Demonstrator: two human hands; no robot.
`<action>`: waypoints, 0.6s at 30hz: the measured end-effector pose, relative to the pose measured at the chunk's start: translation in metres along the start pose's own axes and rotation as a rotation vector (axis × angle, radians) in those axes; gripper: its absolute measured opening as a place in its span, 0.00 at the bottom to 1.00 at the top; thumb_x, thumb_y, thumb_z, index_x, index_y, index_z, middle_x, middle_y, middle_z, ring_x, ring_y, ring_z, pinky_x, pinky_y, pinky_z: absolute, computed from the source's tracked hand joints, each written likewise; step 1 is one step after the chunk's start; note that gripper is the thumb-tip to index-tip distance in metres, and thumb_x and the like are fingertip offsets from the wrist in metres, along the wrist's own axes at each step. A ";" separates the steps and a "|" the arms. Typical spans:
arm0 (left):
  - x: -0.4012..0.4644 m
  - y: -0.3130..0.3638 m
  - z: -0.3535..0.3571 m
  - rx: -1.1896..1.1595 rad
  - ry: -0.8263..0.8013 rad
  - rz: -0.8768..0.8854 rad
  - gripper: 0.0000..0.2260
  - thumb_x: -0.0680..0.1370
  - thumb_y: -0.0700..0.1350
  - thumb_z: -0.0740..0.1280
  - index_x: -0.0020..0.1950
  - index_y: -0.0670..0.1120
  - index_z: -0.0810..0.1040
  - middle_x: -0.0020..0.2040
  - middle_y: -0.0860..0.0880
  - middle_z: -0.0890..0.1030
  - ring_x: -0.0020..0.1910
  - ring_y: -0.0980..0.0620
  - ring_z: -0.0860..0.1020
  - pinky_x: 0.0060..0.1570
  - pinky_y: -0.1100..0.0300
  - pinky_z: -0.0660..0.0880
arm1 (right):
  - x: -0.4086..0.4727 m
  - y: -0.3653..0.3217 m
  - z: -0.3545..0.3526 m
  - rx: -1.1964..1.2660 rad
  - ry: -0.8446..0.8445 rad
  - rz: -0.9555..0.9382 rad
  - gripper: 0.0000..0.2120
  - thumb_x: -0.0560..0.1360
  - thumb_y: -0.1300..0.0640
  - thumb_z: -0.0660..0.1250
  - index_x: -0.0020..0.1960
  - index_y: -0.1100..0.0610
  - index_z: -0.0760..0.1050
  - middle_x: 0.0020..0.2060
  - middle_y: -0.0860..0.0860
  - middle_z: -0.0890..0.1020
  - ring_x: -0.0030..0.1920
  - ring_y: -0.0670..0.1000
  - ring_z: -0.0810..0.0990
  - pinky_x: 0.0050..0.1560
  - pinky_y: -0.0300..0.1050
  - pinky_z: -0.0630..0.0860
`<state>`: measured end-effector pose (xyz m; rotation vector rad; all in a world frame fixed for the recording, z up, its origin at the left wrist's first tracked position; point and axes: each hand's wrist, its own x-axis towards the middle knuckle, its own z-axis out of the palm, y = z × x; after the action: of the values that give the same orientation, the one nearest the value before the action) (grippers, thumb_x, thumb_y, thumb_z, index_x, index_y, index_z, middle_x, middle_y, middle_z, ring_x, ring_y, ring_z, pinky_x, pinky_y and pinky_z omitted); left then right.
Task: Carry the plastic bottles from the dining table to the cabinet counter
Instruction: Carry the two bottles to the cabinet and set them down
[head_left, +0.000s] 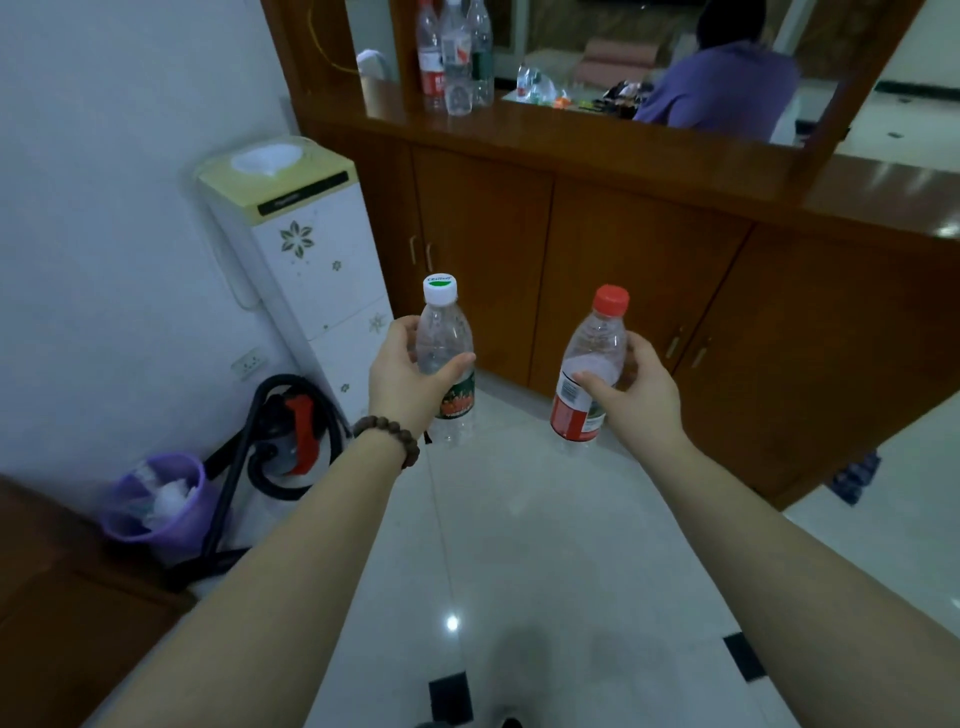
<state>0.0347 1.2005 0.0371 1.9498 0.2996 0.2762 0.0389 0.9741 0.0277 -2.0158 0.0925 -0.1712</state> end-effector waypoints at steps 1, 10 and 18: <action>0.014 0.002 0.004 0.002 0.003 0.001 0.27 0.71 0.49 0.75 0.66 0.50 0.68 0.62 0.52 0.75 0.61 0.51 0.73 0.61 0.47 0.74 | 0.014 -0.002 0.002 -0.002 0.000 0.001 0.29 0.72 0.54 0.72 0.70 0.52 0.65 0.63 0.50 0.76 0.56 0.46 0.72 0.56 0.45 0.71; 0.144 0.002 0.030 -0.010 0.023 0.042 0.27 0.70 0.49 0.75 0.65 0.50 0.68 0.61 0.53 0.75 0.57 0.55 0.73 0.55 0.57 0.74 | 0.133 -0.012 0.045 -0.010 0.004 0.006 0.29 0.73 0.54 0.71 0.71 0.53 0.65 0.64 0.51 0.76 0.61 0.52 0.75 0.57 0.46 0.72; 0.299 -0.004 0.033 -0.032 0.011 0.115 0.27 0.71 0.50 0.75 0.66 0.48 0.69 0.60 0.52 0.77 0.56 0.55 0.74 0.48 0.64 0.74 | 0.268 -0.034 0.115 0.002 0.027 0.012 0.29 0.72 0.54 0.71 0.70 0.53 0.65 0.64 0.51 0.76 0.62 0.53 0.75 0.59 0.49 0.74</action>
<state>0.3270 1.2734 0.0375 1.9378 0.1887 0.3644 0.3212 1.0532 0.0303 -2.0112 0.1213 -0.1914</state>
